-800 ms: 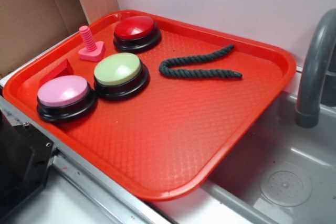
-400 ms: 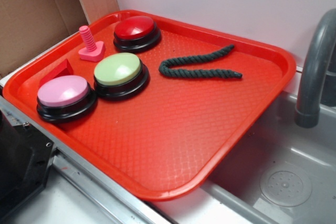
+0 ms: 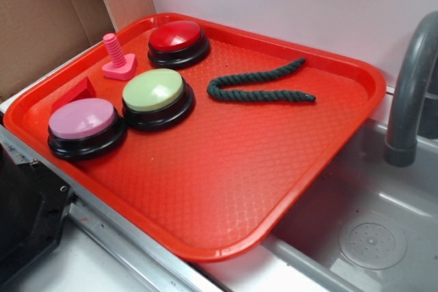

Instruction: Push the green button.

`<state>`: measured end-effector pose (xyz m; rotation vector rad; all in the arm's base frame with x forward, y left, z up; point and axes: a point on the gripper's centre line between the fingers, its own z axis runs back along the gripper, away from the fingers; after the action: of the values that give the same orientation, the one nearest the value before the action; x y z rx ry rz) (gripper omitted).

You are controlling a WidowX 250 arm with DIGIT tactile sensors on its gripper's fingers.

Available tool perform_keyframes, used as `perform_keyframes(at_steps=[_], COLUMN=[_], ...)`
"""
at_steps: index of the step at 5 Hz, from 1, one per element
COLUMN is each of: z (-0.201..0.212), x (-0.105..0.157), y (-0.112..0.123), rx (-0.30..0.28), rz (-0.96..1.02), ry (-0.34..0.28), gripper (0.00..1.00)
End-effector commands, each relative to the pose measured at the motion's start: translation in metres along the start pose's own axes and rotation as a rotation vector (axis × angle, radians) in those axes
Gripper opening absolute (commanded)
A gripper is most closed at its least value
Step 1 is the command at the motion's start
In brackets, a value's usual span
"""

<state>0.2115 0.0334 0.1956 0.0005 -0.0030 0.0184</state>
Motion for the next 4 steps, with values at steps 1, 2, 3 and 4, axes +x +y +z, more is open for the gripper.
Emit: perform_keyframes(at_steps=[1, 2, 3, 4], z=[-0.048, -0.062, -0.068, -0.074], x=[0.066, 0.064, 0.043, 0.017], y=[0.009, -0.013, -0.014, -0.016], rx=[0.188, 0.114, 0.070, -0.007], rz=[0.140, 0.243, 0.261, 0.254], ry=[-0.111, -0.118, -0.083, -0.058], gripper=[1.00, 1.00, 1.00, 1.00])
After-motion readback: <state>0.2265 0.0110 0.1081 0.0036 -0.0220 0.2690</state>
